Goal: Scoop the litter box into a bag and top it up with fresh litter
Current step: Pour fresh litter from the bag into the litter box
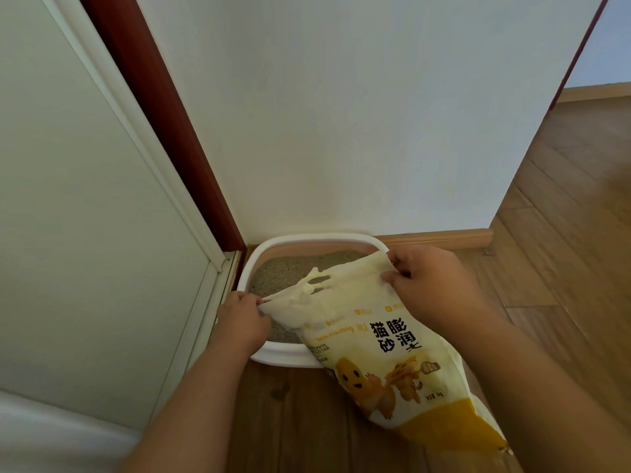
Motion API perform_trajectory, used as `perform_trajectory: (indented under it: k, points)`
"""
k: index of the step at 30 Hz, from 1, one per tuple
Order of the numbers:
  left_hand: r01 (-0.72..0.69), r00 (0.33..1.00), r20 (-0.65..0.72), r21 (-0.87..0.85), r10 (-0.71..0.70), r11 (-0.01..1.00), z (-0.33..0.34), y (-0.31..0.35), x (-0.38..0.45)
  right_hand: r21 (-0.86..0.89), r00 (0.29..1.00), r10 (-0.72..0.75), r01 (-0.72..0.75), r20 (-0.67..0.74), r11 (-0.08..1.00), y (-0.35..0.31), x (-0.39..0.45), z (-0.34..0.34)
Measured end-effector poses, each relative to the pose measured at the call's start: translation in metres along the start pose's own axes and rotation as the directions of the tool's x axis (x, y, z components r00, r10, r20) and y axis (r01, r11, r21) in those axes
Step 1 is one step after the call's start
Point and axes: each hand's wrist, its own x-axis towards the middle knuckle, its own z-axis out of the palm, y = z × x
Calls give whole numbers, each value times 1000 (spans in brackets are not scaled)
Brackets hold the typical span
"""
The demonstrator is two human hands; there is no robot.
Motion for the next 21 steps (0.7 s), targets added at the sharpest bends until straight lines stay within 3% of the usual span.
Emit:
perform_trajectory:
  k: [6, 13, 21]
  points:
    - [-13, 999, -38, -72, 10, 997, -2, 3, 0, 109, 1000, 28, -27, -3, 994, 0, -2, -8]
    - [30, 999, 24, -117, -28, 993, -2, 13, -7, 159, 999, 36, -34, -15, 987, 0, -5, -15]
    - [-33, 999, 2, -171, 34, 985, -10, 40, -19, 210, 997, 63, -51, -52, 976, 3, -7, -30]
